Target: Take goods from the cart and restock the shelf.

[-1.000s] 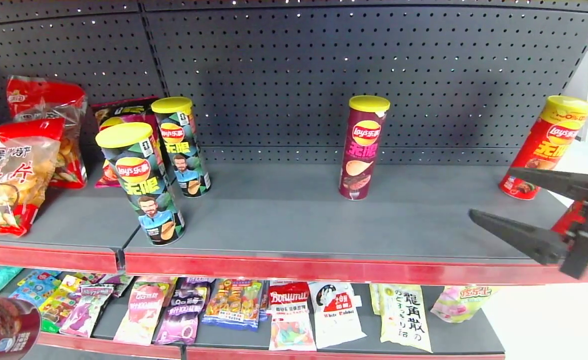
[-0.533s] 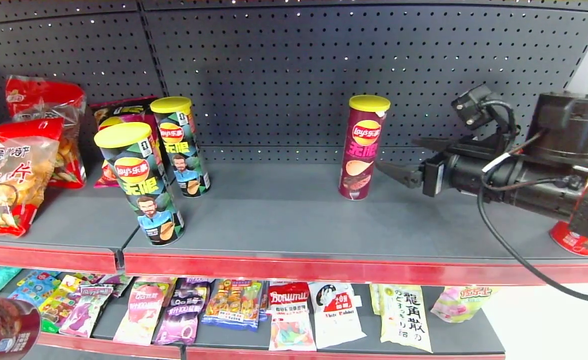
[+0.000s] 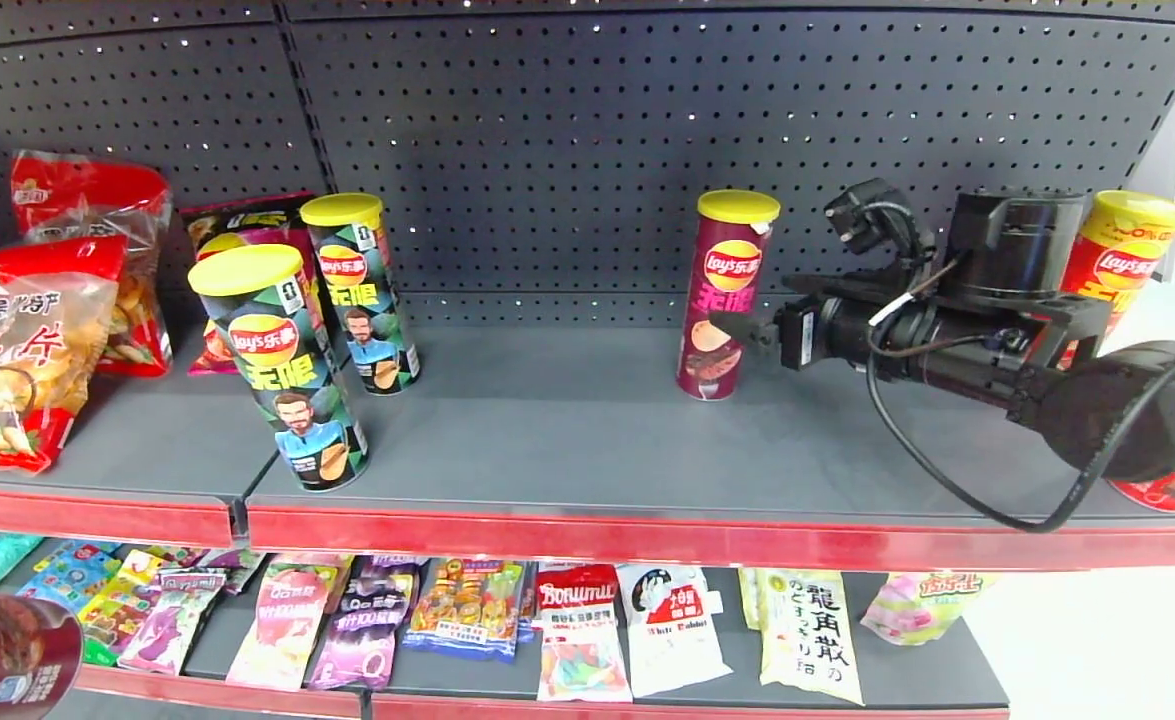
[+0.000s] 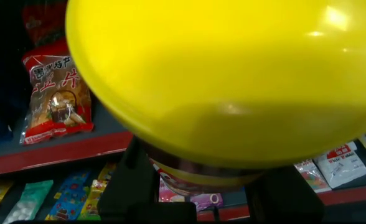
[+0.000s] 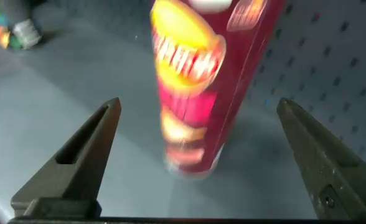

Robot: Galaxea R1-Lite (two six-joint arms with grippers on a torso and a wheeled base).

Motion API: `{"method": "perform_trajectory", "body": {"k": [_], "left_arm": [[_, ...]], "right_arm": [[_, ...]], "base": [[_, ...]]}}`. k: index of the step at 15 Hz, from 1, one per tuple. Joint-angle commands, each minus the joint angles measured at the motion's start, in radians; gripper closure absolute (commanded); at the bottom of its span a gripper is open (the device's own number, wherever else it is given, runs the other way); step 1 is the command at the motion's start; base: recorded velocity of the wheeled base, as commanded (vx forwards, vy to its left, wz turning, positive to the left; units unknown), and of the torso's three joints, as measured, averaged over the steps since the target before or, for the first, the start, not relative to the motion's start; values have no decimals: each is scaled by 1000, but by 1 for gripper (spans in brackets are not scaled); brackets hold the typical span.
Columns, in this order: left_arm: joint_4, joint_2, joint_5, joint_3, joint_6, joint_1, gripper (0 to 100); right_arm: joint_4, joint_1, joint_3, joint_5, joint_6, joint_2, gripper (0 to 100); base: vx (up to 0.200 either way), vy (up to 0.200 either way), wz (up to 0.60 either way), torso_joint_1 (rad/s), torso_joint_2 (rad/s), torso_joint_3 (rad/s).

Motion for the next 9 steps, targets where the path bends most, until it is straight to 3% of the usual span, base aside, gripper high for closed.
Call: {"method": "perform_trajectory", "body": {"k": [1,9], "left_arm": [[0,2,-1,0,-1,0,100],[0,5,-1,1,-1,0,100]], "right_arm": [[0,-1,-73,-5,5,61,0],[1,5,-185,-7,3,146,0]], "base": [[0,0,0,0,0,0],[0,0,0,0,0,0]]}}
